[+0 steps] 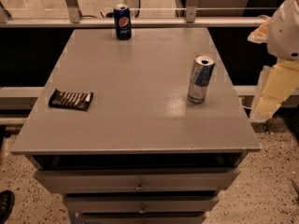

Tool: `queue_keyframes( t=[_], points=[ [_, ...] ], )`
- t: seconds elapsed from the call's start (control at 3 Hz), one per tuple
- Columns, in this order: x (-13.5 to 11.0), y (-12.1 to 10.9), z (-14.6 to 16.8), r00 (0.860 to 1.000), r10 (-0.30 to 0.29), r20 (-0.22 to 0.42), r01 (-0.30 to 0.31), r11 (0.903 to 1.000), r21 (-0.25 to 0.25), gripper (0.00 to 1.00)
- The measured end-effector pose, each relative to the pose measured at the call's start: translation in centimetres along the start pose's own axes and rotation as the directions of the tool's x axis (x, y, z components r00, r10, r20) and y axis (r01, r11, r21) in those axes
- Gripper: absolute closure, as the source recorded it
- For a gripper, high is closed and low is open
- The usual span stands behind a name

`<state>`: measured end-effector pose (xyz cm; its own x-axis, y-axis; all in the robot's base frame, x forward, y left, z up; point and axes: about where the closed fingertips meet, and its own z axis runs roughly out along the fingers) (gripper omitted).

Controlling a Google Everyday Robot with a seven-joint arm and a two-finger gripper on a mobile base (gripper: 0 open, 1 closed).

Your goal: Move redbull can near pepsi can

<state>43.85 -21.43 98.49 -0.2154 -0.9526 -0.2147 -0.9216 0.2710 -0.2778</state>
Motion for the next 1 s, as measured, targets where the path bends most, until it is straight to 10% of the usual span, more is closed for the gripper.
queue_keyframes(
  t=[0.67, 1.0],
  points=[
    [0.1, -0.6, 1.2, 0.999, 0.019, 0.046, -0.018, 0.9998, -0.004, 0.0],
    [-0.6, -2.8, 5.9, 0.976, 0.068, 0.209, -0.063, 0.9976, -0.029, 0.0]
  ],
)
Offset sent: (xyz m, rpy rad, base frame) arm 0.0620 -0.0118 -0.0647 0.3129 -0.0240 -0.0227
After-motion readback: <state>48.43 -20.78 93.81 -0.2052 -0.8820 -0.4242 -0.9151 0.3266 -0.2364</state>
